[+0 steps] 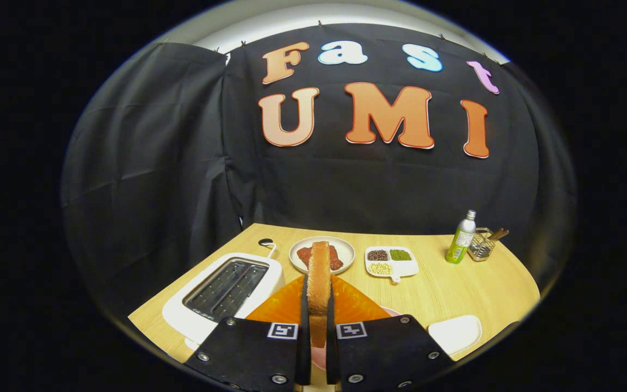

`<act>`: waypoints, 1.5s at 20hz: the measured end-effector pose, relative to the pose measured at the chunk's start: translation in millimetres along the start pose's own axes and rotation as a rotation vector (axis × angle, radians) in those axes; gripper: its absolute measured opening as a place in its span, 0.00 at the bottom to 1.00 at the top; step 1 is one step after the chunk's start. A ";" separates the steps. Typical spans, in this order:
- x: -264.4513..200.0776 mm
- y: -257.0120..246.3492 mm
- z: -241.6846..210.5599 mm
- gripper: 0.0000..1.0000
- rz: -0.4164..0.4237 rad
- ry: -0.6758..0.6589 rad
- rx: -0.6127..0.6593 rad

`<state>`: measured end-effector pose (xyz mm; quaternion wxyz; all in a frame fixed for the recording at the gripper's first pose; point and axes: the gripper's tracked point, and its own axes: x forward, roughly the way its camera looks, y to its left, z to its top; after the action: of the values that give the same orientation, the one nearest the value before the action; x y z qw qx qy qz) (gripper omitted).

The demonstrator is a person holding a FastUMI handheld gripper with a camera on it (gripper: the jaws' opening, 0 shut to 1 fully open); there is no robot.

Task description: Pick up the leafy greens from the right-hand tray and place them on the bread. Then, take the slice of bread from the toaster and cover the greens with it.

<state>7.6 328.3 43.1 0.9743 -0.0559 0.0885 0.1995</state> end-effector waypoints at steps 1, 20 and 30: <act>1.1 -6.1 -5.0 0.11 -0.005 0.007 0.004; 26.7 -42.7 -70.0 0.11 0.041 0.109 0.086; 32.1 -72.3 -101.6 0.14 0.020 0.190 0.104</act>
<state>50.2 259.7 -57.2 0.9611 -0.0231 0.1912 0.1981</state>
